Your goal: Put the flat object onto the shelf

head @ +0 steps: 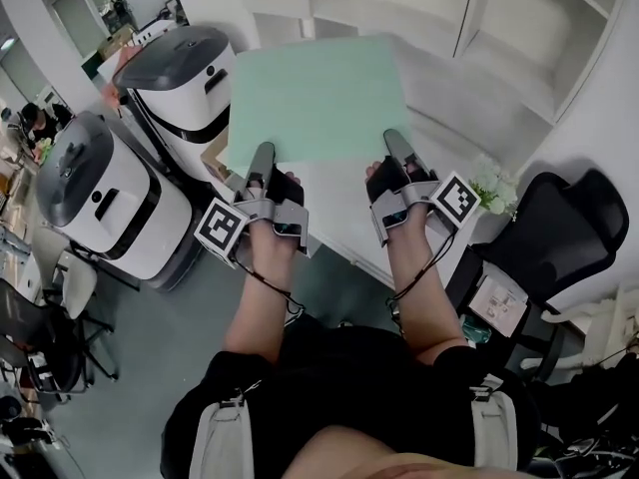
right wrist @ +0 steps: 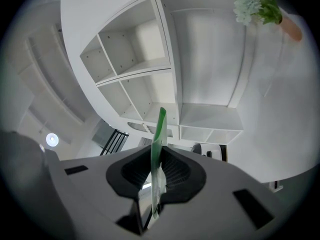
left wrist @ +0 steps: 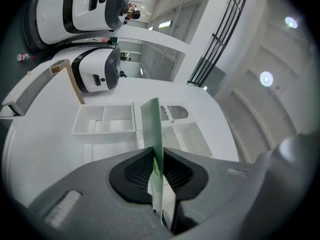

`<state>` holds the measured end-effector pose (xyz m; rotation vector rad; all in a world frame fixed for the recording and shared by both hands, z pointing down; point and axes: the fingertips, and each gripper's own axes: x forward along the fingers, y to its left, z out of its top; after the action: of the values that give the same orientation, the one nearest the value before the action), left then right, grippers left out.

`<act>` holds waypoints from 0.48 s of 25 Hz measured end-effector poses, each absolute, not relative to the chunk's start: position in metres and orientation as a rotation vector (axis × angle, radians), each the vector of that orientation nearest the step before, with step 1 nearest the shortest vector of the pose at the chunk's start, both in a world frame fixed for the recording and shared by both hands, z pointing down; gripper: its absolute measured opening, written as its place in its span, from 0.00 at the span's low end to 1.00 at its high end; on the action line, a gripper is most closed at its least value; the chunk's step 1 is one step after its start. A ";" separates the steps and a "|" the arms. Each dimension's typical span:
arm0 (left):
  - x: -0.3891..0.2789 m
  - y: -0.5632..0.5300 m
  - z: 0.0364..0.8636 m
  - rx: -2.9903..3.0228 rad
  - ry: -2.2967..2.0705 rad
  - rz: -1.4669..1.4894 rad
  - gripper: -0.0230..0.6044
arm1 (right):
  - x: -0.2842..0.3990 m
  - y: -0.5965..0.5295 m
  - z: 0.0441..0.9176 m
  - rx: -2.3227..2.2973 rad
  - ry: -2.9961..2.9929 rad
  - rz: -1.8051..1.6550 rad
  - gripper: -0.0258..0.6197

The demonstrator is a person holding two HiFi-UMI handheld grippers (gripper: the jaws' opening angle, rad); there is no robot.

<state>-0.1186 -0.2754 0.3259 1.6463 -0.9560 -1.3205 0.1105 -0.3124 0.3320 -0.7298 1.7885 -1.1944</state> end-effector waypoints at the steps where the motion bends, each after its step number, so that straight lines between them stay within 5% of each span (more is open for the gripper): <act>1: -0.119 -0.279 0.324 1.647 -0.948 -1.319 0.11 | 0.110 -0.315 0.329 -0.732 1.786 -1.187 0.12; 12: -0.107 -0.357 0.296 1.746 -0.808 -1.267 0.11 | 0.126 -0.363 0.308 -0.807 1.717 -1.059 0.12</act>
<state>-0.1069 -0.3574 0.2964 1.7461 -0.8075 -1.2673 0.1262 -0.3632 0.3083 -0.8067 1.7168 -1.0591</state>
